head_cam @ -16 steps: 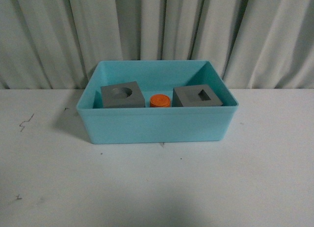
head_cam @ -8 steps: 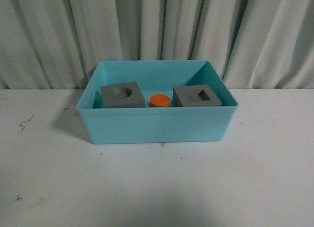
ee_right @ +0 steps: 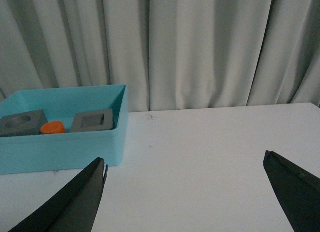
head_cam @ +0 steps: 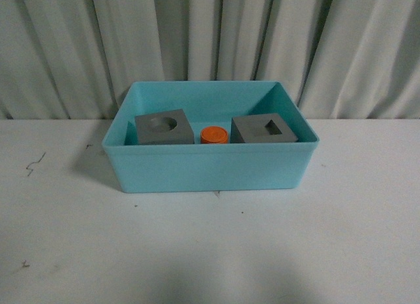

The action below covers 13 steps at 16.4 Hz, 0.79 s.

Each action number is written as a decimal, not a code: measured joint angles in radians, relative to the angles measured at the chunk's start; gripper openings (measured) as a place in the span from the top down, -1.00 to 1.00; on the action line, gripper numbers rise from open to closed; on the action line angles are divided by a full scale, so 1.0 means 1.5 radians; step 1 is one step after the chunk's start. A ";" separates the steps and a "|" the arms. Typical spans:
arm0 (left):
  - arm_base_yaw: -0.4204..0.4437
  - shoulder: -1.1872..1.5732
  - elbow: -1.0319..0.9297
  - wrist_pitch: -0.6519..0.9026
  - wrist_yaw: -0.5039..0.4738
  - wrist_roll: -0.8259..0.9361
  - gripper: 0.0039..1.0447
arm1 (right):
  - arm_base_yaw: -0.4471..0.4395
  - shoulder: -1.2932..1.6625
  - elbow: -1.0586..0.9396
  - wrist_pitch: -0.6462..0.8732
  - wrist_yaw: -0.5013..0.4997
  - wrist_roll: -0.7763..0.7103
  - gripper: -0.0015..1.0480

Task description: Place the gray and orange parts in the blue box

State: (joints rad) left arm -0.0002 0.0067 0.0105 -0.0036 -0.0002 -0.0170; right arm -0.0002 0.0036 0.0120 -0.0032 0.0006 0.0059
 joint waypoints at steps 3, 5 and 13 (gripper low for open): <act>0.000 0.000 0.000 0.000 0.000 0.000 -0.88 | 0.000 0.000 0.000 0.000 0.000 0.000 -0.87; 0.000 0.000 0.000 0.000 0.000 0.000 -0.88 | 0.000 0.000 0.000 0.000 0.000 0.000 -0.87; 0.000 0.000 0.000 0.000 0.000 0.000 -0.88 | 0.000 0.000 0.000 0.000 0.000 0.000 -0.87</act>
State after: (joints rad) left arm -0.0002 0.0067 0.0109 -0.0036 -0.0002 -0.0170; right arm -0.0002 0.0036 0.0120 -0.0032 0.0006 0.0059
